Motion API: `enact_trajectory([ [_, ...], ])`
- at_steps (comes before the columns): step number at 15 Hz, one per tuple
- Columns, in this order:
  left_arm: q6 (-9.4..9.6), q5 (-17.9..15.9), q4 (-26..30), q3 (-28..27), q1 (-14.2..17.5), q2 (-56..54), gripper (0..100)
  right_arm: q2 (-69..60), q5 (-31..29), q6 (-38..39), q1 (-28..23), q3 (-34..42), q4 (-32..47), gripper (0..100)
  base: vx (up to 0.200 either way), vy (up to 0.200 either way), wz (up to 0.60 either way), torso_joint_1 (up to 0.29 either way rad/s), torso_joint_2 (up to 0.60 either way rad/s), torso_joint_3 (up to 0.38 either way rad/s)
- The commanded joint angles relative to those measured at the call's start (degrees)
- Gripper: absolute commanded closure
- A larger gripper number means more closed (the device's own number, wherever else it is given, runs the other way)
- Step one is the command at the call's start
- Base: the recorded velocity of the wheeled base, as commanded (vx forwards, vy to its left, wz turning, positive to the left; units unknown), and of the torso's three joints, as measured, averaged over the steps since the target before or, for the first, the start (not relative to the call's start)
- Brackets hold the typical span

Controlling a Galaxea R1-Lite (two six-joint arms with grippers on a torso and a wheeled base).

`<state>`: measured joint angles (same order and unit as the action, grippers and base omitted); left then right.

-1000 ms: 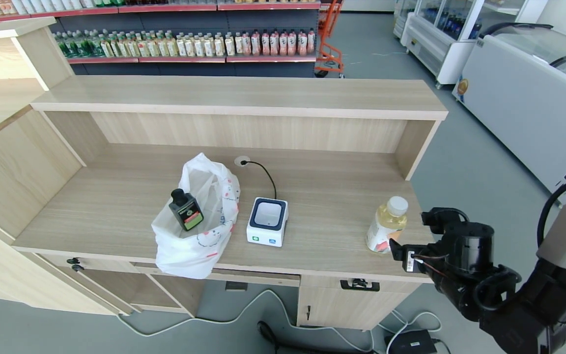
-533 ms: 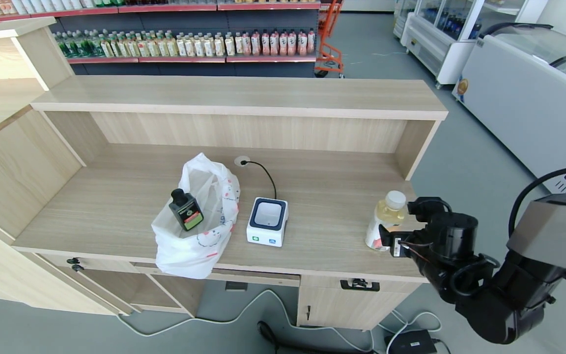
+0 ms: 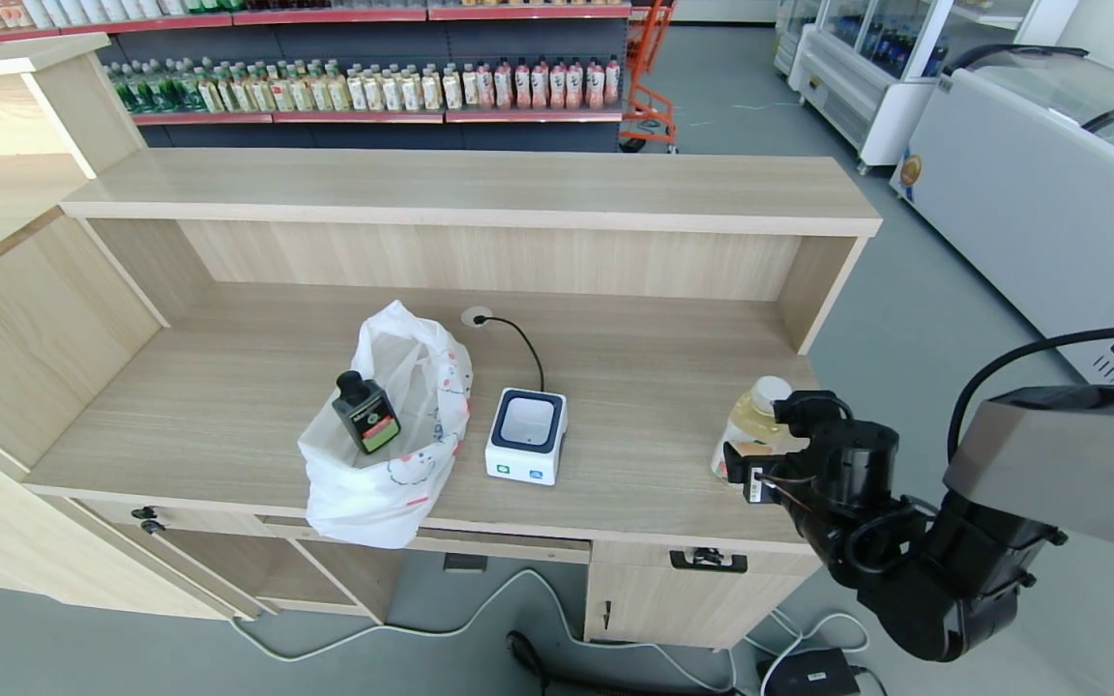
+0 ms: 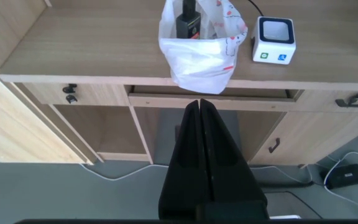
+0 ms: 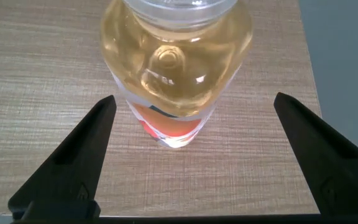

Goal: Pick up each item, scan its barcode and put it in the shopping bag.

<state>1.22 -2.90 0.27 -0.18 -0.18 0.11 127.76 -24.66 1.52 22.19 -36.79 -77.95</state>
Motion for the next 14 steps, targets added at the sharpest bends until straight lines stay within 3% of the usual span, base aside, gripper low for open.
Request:
enact_trajectory([
  [1, 0.01, 0.0, 0.0, 0.0, 0.0, 0.0, 100, 0.9, -0.1, 0.5, 0.9, -1.2, 0.1, 0, 0.0, 0.0, 0.0, 0.0, 0.0, 0.0],
  [6, 0.01, 0.0, 0.0, 0.0, 0.0, 0.0, 100, 2.8, -4.9, 6.2, 3.7, -2.5, 0.3, 0, 0.0, 0.0, 0.0, 0.0, 0.0, 0.0],
  [14, 0.01, 0.0, 0.0, 0.0, 0.0, 0.0, 100, 6.3, -10.6, 6.7, 4.4, -10.7, 2.4, 0, 0.0, 0.0, 0.0, 0.0, 0.0, 0.0],
])
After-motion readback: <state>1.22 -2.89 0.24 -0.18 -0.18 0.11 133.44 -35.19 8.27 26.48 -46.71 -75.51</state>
